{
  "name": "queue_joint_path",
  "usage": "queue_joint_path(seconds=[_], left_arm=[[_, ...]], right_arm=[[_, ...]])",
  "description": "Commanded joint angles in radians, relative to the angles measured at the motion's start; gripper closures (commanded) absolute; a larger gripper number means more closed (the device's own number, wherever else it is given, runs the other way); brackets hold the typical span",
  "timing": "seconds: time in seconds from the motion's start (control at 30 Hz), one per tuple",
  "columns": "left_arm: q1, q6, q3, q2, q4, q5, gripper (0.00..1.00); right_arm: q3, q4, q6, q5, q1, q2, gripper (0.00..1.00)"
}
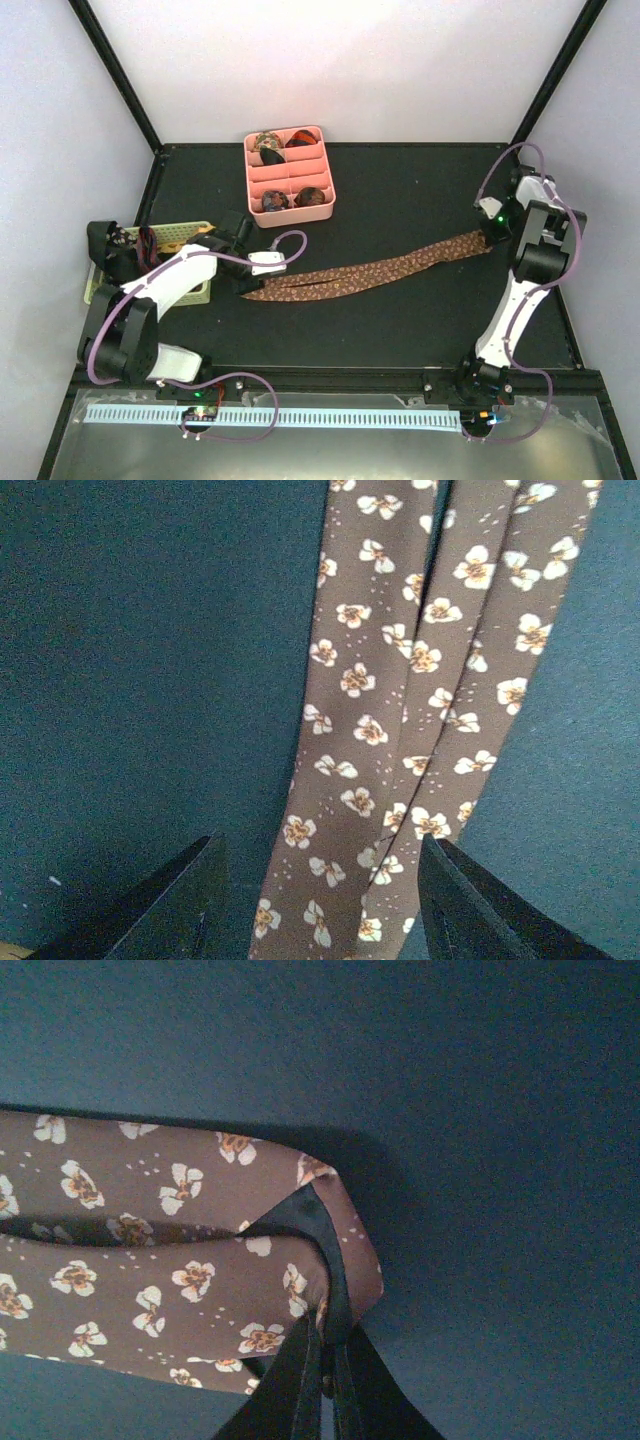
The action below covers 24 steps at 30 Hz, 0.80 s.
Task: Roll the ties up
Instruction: Move the tie to the center of the board.
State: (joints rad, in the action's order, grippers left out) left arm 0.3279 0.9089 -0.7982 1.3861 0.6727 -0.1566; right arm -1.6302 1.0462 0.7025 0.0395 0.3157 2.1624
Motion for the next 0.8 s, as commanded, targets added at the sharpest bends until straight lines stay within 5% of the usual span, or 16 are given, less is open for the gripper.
queue_joint_path(seconds=[0.0, 0.33, 0.77], left_arm=[[0.019, 0.028, -0.029, -0.031, -0.008, -0.086, 0.46], [0.169, -0.028, -0.096, 0.1, -0.11, -0.104, 0.43], [0.203, -0.024, -0.226, 0.343, -0.065, 0.051, 0.49]], right_arm=[[0.021, 0.045, 0.051, -0.088, 0.081, -0.012, 0.98], [0.063, 0.074, 0.148, -0.133, 0.212, -0.077, 0.98], [0.11, 0.056, 0.166, -0.133, 0.271, -0.103, 0.98]])
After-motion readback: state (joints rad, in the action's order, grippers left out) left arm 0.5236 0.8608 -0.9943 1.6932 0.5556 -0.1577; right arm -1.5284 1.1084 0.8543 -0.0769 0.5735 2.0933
